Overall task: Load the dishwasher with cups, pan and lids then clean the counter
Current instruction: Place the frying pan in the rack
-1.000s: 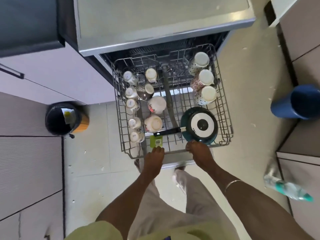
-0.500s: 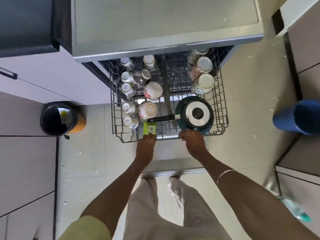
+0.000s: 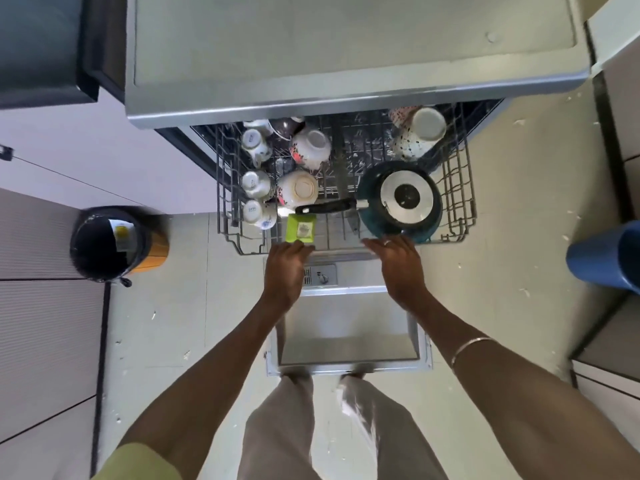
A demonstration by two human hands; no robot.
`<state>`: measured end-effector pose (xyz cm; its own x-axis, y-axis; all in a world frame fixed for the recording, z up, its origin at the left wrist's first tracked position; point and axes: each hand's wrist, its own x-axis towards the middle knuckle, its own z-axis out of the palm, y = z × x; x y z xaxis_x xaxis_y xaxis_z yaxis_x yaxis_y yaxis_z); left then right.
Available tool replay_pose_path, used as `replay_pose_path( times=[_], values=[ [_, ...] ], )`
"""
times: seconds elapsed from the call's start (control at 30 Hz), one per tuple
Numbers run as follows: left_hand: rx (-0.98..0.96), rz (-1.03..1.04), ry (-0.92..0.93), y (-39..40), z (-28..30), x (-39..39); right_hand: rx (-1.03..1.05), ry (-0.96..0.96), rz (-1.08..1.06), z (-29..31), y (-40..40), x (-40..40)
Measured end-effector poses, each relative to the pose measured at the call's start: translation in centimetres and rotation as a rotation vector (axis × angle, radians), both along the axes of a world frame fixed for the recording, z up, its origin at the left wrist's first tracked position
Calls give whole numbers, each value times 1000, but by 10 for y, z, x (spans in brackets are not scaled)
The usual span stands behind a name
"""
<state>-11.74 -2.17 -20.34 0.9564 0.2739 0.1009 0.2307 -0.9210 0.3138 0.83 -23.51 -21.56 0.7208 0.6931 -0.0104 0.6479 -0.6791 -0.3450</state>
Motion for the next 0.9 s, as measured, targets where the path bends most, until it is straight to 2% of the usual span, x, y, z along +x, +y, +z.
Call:
replay_pose_path(
  times=[0.1, 0.3, 0.5, 0.63, 0.73, 0.8, 0.9],
  values=[
    [-49, 124, -12, 13, 4, 40, 33, -49, -55, -5, 27, 39],
    [-74, 173, -59, 56, -7, 93, 56, -135, 9, -19, 60, 101],
    [-156, 246, -81, 92, -10, 151, 73, -219, -35, -25, 107, 157],
    [-144, 315, -26, 106, -13, 186, 109, -152, -76, -17, 128, 191],
    [-167, 284, -120, 101, -13, 188, 196, -169, -52, -24, 124, 197],
    [-140, 278, -182, 96, -22, 183, 165, -160, -18, -32, 118, 198],
    [-141, 336, -146, 93, -23, 184, 123, -116, -23, -32, 119, 200]
  ],
)
